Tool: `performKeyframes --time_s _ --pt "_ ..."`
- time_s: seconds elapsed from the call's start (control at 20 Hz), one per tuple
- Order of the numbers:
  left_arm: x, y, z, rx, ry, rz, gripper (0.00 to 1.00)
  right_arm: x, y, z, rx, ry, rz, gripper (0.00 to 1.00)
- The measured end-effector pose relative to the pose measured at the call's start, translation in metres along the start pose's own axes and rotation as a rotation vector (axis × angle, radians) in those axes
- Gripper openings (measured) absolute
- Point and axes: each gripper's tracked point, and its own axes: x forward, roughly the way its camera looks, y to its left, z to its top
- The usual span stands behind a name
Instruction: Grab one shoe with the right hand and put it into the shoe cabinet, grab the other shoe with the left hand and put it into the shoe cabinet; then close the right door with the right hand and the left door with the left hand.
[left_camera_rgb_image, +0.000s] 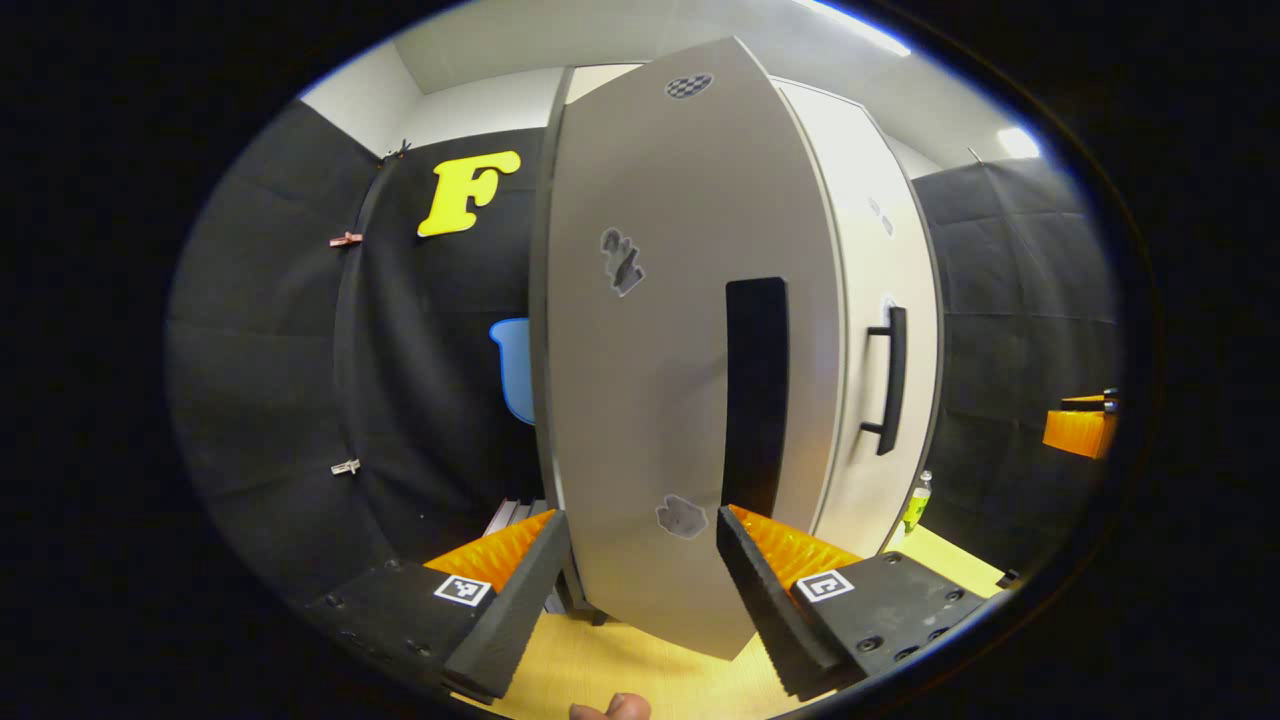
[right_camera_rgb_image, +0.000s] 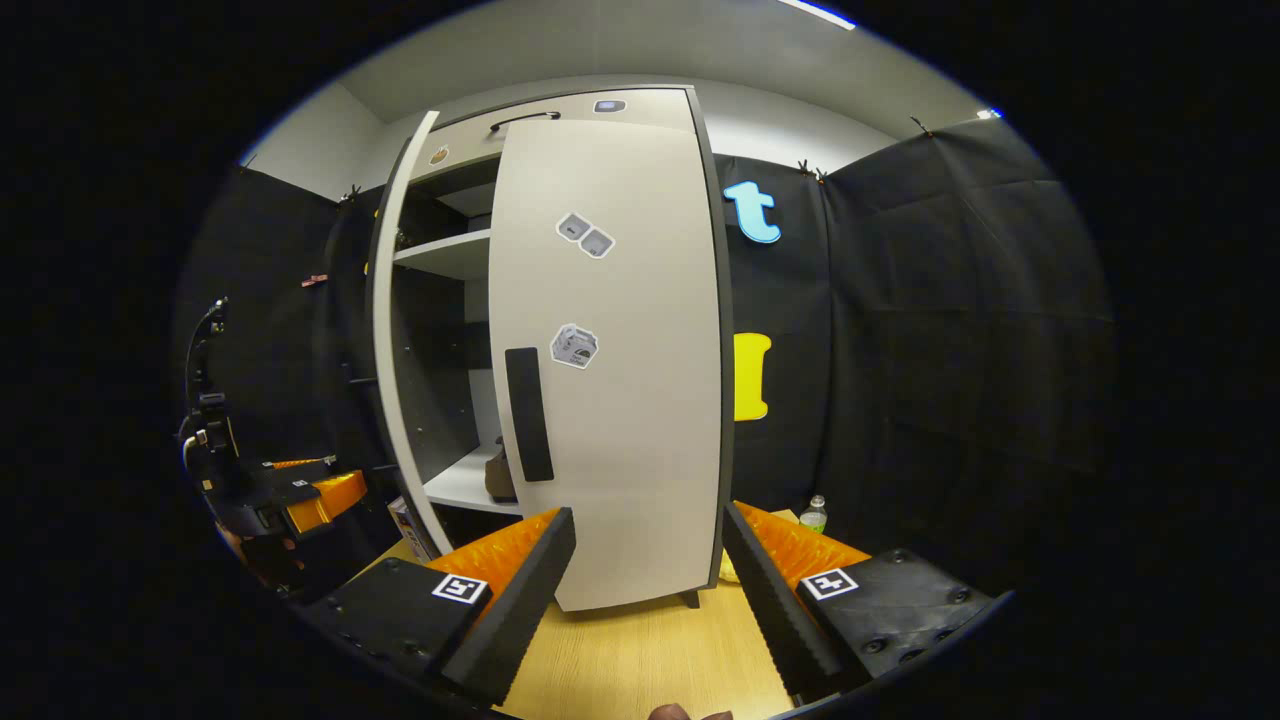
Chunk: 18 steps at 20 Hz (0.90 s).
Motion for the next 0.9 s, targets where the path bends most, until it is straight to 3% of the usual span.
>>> performKeyframes --time_s 0.15,0.3,0.45,0.5,0.55,0.9 --pt "-0.013 -0.012 -0.009 -0.006 0.02 -0.022 1.0 -0.001 -0.007 -0.002 0.005 0.006 -0.007 0.98" --pt "-0.026 -0.014 -0.013 -0.041 0.035 -0.028 0.96 -0.001 -0.008 -0.002 0.02 0.008 -0.006 0.99" --pt "-0.041 -0.008 -0.01 -0.067 0.038 -0.014 1.0 -0.001 -0.004 -0.002 0.013 0.003 0.001 0.99" --pt "-0.044 -0.004 -0.009 -0.068 0.034 -0.005 0.93 -0.001 -0.002 -0.002 0.013 0.003 0.005 1.0" --pt "-0.048 0.0 -0.007 -0.066 0.03 0.007 0.96 -0.001 0.001 -0.003 0.013 0.004 0.013 0.99" --pt "-0.059 0.006 0.006 -0.056 -0.002 0.012 0.97 -0.001 0.014 -0.001 0.004 -0.004 0.037 1.0"
